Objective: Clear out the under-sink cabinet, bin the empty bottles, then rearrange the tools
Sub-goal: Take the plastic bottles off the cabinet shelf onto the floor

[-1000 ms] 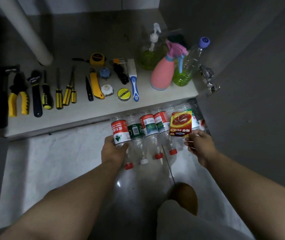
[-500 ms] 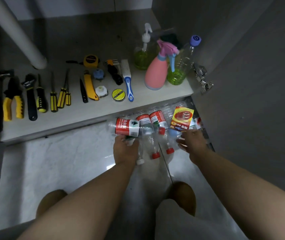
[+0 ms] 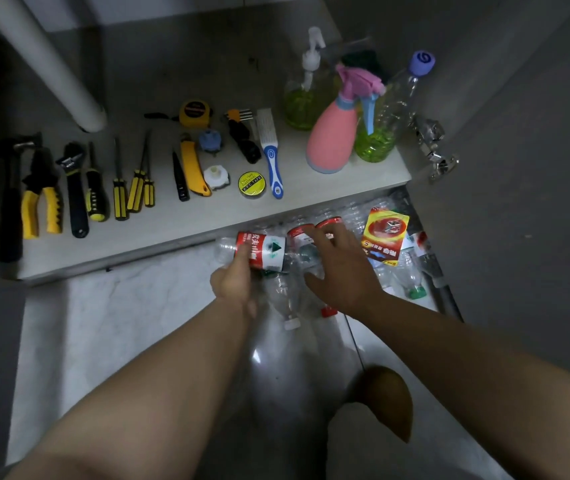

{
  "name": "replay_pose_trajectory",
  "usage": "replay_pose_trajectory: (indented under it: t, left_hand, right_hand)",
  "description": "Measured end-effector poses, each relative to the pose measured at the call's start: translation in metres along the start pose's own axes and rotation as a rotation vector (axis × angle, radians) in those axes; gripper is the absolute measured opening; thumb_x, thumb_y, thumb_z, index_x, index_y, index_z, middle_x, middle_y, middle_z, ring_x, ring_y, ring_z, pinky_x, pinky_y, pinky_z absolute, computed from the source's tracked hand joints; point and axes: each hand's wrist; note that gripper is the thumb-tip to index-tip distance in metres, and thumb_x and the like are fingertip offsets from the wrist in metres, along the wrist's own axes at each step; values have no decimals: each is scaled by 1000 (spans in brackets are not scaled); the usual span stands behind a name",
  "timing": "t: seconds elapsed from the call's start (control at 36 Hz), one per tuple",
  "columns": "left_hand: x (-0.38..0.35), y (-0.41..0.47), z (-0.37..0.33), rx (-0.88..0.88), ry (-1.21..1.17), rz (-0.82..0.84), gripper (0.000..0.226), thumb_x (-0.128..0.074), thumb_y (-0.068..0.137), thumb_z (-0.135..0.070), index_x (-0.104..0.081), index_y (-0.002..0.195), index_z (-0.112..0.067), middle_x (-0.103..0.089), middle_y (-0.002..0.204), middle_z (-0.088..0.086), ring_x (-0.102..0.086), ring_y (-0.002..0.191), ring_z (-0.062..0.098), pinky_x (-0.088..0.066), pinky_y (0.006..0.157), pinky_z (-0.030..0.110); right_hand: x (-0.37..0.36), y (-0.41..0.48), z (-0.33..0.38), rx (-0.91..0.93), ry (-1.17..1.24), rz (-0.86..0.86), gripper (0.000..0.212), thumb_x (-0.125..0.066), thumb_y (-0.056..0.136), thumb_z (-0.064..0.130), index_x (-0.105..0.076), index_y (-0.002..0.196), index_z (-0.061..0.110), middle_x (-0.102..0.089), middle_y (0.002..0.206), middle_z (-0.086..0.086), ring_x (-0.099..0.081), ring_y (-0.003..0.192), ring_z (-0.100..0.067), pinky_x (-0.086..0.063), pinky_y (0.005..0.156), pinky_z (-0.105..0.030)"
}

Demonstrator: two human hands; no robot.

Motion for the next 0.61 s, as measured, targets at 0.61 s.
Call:
replay_pose_trajectory:
  t: [0.61]
  left_hand:
    - [-9,-4,40,-423,701,318,42,-61,96,-4,-60,137,-11,-67,126,9,-66,97,15,-50,62,7]
  right_hand:
    - [-7,-8,-36,-509,118,44,68,-72,85,50,-39,136,20,-59,128,-8,-63,111,-28,-55,90,-45]
Point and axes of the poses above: each hand's wrist, its own y-axis towards the middle knuckle, its own x-axis out of the back of the hand, z = x × y
